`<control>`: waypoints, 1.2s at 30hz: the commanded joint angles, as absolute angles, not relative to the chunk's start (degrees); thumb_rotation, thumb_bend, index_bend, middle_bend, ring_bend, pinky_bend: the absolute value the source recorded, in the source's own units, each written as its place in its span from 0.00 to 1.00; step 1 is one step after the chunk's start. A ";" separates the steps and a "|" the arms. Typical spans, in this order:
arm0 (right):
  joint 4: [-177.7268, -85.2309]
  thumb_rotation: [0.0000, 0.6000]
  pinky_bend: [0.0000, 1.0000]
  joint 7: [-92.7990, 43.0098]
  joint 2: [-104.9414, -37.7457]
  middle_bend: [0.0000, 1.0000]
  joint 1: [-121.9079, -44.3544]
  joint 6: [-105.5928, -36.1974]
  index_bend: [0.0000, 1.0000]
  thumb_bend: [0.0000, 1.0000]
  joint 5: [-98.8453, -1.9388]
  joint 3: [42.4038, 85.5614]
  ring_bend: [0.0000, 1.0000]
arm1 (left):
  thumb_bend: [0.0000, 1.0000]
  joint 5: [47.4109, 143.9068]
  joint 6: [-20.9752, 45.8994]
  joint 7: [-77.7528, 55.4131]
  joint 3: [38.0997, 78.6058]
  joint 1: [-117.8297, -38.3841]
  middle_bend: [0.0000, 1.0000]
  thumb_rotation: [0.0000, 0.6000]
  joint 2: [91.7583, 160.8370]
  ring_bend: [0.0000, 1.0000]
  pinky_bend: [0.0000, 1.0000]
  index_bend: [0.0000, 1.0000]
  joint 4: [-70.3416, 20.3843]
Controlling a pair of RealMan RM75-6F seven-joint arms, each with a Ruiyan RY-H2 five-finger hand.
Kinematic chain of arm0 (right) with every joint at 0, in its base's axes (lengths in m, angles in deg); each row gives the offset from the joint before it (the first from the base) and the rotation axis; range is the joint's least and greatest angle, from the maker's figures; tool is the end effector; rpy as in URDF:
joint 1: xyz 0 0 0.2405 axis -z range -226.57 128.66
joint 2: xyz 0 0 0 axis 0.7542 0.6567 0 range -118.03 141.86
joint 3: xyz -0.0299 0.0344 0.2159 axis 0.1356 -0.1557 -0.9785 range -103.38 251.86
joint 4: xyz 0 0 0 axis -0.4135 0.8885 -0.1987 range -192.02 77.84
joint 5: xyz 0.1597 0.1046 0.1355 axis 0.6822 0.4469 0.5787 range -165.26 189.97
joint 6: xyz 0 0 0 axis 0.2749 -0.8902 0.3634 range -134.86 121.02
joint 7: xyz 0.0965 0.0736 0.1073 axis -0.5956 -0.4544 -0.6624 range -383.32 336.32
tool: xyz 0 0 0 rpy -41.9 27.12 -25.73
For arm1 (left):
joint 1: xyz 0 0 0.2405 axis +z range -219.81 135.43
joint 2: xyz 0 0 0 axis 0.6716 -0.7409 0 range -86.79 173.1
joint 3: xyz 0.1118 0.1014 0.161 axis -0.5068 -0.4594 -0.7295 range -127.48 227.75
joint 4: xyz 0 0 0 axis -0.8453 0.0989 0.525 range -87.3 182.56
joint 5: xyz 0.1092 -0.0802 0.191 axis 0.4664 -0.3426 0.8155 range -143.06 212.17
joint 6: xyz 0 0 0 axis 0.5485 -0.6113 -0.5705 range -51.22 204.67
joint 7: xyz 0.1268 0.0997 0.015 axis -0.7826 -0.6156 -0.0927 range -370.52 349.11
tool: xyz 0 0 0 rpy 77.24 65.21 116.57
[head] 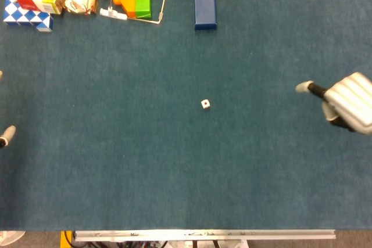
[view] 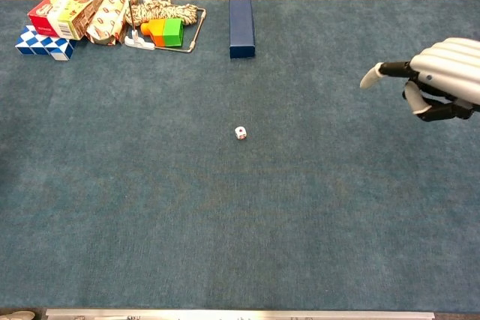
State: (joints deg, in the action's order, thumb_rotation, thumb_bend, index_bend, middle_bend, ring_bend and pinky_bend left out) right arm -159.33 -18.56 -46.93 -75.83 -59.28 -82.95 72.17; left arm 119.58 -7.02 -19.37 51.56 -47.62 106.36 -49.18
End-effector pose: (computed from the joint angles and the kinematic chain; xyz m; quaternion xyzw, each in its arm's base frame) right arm -0.1895 -0.2522 0.0399 0.8270 -0.3232 0.2970 0.3513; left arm -0.2773 0.1938 0.1117 -0.6205 -0.3747 -0.3486 0.5942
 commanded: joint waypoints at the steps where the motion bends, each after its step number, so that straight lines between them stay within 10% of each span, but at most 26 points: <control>1: -161.01 1.00 1.00 -15.08 -48.28 1.00 -80.71 -51.21 0.25 1.00 -79.41 72.00 1.00 | 0.17 119.73 -7.27 -19.42 51.48 -47.49 0.11 1.00 106.27 0.12 0.06 0.11 -49.39; 36: -154.15 1.00 1.00 -3.93 -66.31 1.00 -99.52 -36.24 0.22 1.00 -54.77 71.68 1.00 | 0.17 119.43 -9.32 -18.51 51.58 -45.90 0.11 1.00 106.22 0.12 0.06 0.11 -49.09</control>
State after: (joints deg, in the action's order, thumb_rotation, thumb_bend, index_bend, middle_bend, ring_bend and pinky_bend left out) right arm -154.79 -4.41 -65.64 -99.02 -36.54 -55.53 71.34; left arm 119.42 -9.31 -18.53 51.59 -45.93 106.22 -49.11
